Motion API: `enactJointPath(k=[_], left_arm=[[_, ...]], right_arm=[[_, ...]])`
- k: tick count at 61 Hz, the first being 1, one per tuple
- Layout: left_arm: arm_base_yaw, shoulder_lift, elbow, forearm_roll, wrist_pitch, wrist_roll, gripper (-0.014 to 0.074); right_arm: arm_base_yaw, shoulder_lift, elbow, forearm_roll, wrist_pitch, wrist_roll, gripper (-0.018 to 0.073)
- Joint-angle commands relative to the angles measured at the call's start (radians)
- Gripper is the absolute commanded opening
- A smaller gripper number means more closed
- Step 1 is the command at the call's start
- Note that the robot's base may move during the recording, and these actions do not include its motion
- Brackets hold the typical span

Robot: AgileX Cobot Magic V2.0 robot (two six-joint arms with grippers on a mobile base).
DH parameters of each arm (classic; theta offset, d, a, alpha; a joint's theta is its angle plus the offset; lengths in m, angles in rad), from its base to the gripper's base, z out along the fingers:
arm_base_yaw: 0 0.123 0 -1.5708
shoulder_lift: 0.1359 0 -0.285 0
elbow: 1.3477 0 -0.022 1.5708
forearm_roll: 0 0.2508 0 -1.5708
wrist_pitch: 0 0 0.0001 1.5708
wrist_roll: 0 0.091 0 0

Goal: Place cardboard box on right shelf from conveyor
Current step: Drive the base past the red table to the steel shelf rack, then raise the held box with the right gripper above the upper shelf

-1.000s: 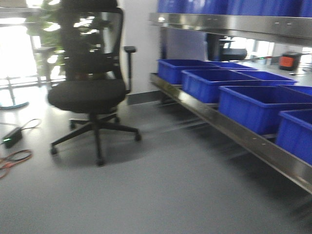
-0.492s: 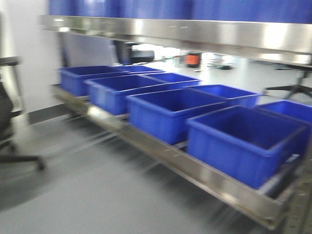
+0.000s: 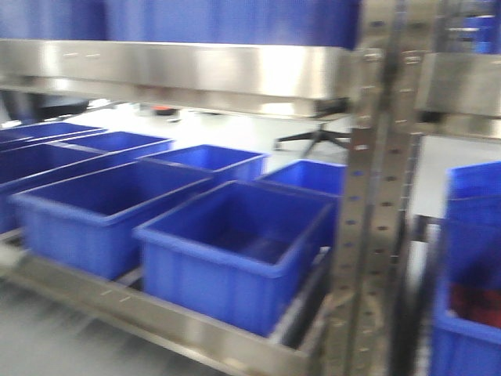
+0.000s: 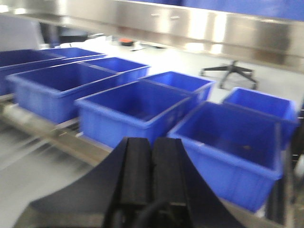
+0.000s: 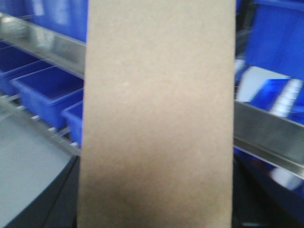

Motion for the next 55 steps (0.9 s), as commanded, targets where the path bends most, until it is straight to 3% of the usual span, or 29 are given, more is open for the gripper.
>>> enactJointPath(k=[1,55], left_arm=[[0.0,-0.015,0.01,-0.006,-0.085,0.0,-0.0116],[0.0,-0.015,0.01,-0.006,-0.085,0.0,-0.0116]], right_arm=[[-0.006,0.018,-0.025,-0.016,-0.097,-0.01,0.0256],[-0.006,0.018,-0.025,-0.016,-0.098,-0.01,0.0256]])
